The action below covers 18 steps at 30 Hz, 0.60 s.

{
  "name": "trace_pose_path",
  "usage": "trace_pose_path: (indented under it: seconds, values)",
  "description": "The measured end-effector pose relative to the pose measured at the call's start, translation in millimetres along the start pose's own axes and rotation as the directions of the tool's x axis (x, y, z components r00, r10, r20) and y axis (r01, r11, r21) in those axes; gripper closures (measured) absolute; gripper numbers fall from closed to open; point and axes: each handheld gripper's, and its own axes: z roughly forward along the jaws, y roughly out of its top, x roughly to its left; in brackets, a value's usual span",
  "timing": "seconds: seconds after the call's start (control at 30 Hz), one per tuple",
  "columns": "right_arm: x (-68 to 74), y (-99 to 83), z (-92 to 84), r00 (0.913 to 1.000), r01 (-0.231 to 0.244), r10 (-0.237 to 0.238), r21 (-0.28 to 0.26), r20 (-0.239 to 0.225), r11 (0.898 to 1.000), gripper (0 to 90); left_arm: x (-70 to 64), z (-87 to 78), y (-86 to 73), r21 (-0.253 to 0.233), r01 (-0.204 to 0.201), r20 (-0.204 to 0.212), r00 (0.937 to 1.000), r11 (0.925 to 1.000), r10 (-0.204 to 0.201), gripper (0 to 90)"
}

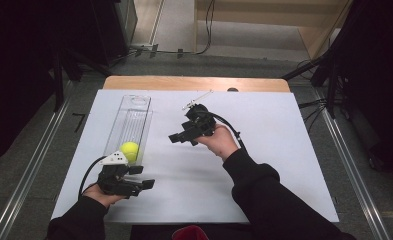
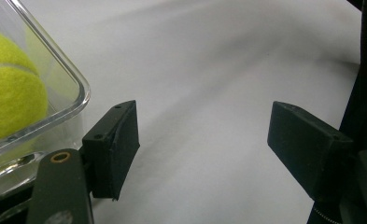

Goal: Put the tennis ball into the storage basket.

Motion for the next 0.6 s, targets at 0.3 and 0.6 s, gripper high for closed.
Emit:
trace_pose_path:
  seconds: [0.3, 0.6]
  values:
    - [-2.9, -14.8, -6.0, 0.9999, 0.006, -0.006, -0.020, 0.014, 1.000, 20.5, -0.3, 0.5, -0.1, -0.001, 0.003, 0.003, 1.0000, 1.0000, -0.003, 25.3]
    - [-6.8, -28.3, -15.6, 0.9999, -0.003, 0.003, -0.026, 0.011, 1.000, 20.5, -0.1, 0.2, -0.1, 0.000, 0.000, 0.003, 1.0000, 1.0000, 0.000, 25.2]
